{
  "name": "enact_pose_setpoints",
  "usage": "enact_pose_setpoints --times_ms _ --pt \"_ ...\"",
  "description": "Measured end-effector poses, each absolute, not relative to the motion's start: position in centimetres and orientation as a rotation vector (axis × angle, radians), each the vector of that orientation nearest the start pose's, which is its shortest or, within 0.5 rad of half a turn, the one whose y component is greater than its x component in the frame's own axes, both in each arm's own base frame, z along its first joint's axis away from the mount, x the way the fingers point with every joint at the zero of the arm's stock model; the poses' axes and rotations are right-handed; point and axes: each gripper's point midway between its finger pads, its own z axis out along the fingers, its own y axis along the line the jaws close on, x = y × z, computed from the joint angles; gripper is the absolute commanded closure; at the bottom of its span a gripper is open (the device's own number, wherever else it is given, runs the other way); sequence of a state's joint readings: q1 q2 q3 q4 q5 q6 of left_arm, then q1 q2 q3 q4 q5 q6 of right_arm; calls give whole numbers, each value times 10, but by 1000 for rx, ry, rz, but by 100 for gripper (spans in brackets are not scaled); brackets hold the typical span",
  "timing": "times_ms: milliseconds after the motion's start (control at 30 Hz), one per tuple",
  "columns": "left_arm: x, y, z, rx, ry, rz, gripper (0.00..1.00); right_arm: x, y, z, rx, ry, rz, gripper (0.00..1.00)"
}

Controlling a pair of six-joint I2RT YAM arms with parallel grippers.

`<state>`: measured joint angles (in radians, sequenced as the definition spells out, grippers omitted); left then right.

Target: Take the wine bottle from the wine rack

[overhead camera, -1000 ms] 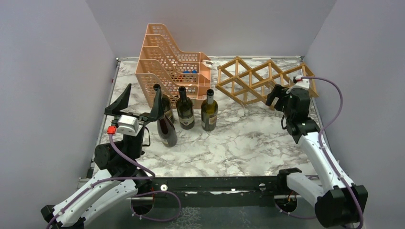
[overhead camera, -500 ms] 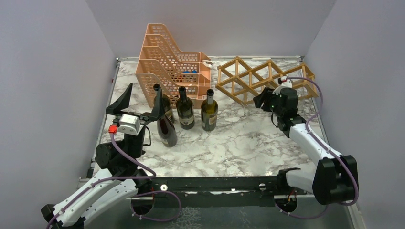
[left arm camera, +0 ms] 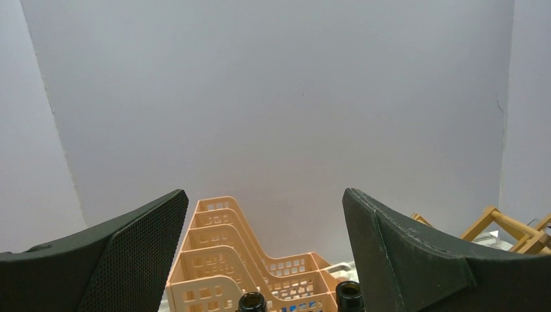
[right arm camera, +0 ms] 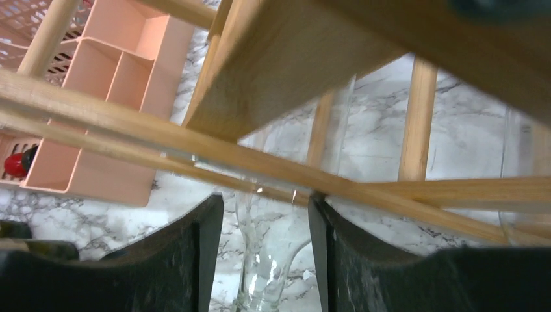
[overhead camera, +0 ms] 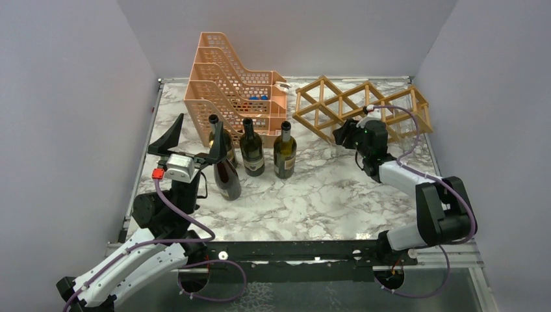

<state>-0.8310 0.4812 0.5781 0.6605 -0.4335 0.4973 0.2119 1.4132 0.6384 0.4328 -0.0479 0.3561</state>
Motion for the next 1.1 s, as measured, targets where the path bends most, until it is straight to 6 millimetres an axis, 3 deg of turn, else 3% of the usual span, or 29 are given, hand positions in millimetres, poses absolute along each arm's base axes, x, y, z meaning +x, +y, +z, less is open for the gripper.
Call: enact_pose_setpoints --times_ms 500,633,733,800,900,1000,1100 --pt "213 -98 445 175 887 -134 5 456 120 119 133 1897 396 46" --pt "214 -98 445 176 888 -134 5 462 121 128 123 1891 391 45" --pt "213 -98 445 176 888 -134 5 453 122 135 116 1911 400 43" --pt "213 -98 445 176 888 -134 5 441 126 152 93 1902 430 40" --pt "213 -98 445 176 888 -135 5 414 126 193 64 1846 473 35" --pt "214 -98 445 176 889 -136 5 388 119 236 54 1774 475 23" --pt "214 -99 445 178 890 -136 5 366 104 261 83 1734 421 18"
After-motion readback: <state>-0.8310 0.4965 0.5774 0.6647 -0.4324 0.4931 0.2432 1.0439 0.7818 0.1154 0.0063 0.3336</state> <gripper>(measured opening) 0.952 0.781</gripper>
